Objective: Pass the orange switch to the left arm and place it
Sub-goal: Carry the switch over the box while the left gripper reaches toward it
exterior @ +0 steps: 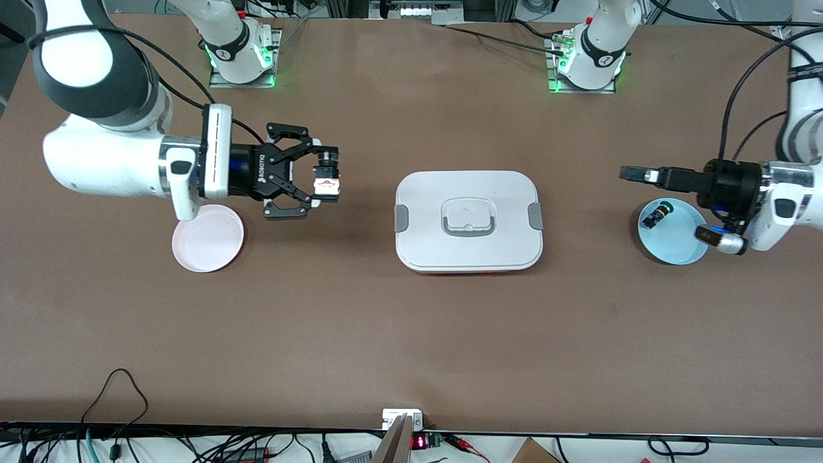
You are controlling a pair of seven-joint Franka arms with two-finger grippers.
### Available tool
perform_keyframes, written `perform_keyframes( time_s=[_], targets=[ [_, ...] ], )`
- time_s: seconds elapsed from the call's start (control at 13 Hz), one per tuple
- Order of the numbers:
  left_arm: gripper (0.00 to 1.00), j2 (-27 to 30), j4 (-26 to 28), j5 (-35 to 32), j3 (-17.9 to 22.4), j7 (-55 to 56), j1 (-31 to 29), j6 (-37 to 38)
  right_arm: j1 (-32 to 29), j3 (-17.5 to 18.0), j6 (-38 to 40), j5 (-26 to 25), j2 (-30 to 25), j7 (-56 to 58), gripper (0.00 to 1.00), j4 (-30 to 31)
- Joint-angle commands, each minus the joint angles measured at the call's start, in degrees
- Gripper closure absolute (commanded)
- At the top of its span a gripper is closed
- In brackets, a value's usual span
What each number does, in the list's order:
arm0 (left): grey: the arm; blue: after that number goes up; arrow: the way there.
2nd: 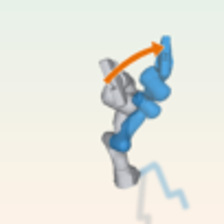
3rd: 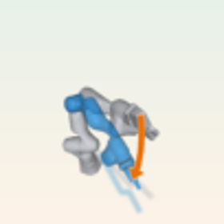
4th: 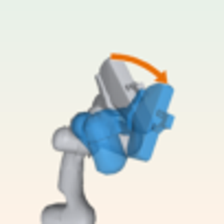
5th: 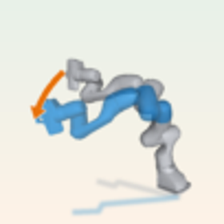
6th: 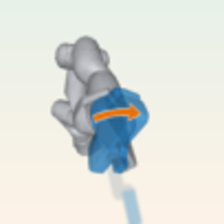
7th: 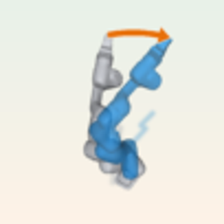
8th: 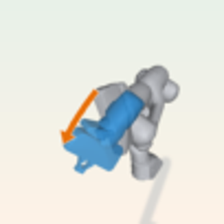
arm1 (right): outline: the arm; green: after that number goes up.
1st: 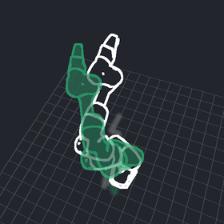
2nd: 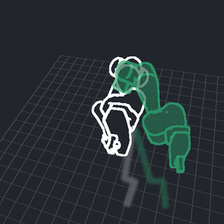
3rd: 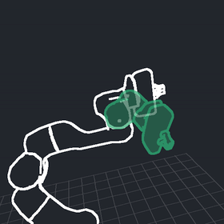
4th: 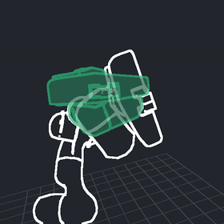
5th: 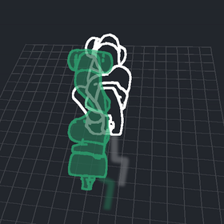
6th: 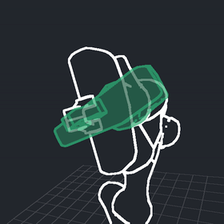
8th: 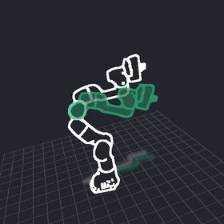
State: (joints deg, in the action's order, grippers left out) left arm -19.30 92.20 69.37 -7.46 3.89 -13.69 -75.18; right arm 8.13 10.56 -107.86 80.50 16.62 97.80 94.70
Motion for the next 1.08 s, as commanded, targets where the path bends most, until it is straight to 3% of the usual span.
perform_keyframes(
  time_s=[0.0,0.39,0.54,0.69,0.85,1.0],
  targets=[
    [0.0,1.63,2.8,2.7,-5.0,-3.44,0.42,-6.44,3.02,-0.1,-1.2,7.89,2.09,3.61,0.87,0.22],
    [0.0,1.37,4.91,8.23,-17.65,-3.81,0.68,-25.06,8.91,-0.1,-8.92,10.12,4.21,3.89,0.89,-0.3],
    [0.0,1.02,5.0,8.85,-23.54,-3.72,0.68,-33.67,11.27,-0.1,-12.53,14.22,5.08,3.63,0.88,-0.74],
    [0.0,-0.64,4.92,9.64,-25.49,-3.63,1.56,-37.48,13.04,-0.1,-15.35,16.09,6.31,3.45,0.88,-2.4],
    [0.0,-1.35,4.92,14.46,-25.41,-3.46,3.4,-39.85,14.19,-0.1,-17.46,16.09,6.93,3.1,0.89,-3.9],
    [0.0,-1.44,4.83,14.92,-25.5,-3.37,6.03,-44.06,15.33,-0.1,-18.96,16.09,6.93,3.19,0.89,-4.26]
  ],
)
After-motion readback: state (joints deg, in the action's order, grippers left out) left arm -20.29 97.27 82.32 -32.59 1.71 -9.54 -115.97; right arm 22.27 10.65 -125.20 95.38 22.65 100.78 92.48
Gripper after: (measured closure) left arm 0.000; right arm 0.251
